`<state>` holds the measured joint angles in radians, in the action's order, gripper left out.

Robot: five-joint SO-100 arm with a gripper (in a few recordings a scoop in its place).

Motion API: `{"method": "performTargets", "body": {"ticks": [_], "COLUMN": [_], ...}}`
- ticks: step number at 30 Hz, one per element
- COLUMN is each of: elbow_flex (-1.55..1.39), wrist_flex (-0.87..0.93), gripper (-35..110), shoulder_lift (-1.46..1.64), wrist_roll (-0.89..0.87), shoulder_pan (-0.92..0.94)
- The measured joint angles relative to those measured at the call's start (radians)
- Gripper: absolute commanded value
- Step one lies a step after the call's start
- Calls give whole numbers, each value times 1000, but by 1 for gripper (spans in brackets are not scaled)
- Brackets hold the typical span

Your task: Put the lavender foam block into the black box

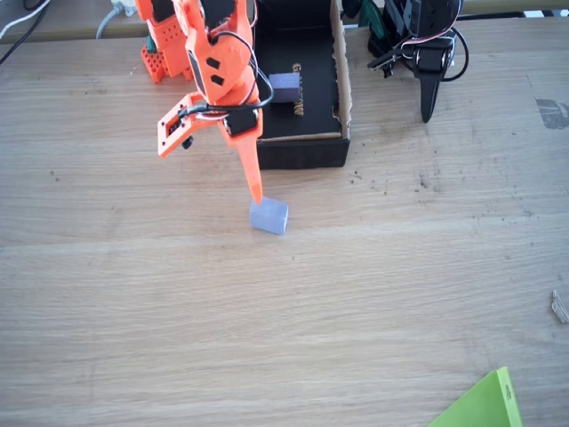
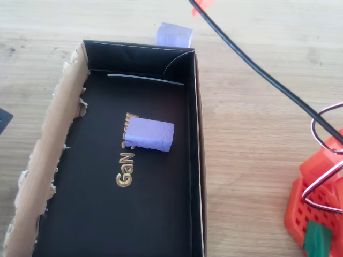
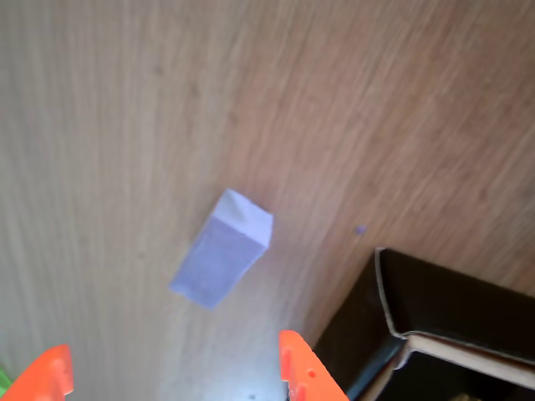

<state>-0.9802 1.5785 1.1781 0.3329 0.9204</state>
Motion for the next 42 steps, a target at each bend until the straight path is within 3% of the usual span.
{"method": "performTargets", "body": {"ticks": [18, 42], "elbow_flex": [-18, -18], "wrist_flex": [-58, -149], "gripper": [33, 37], "shoulder_lift": [3, -38], "wrist_roll": [-44, 3], "shoulder_pan": [-52, 12]}}
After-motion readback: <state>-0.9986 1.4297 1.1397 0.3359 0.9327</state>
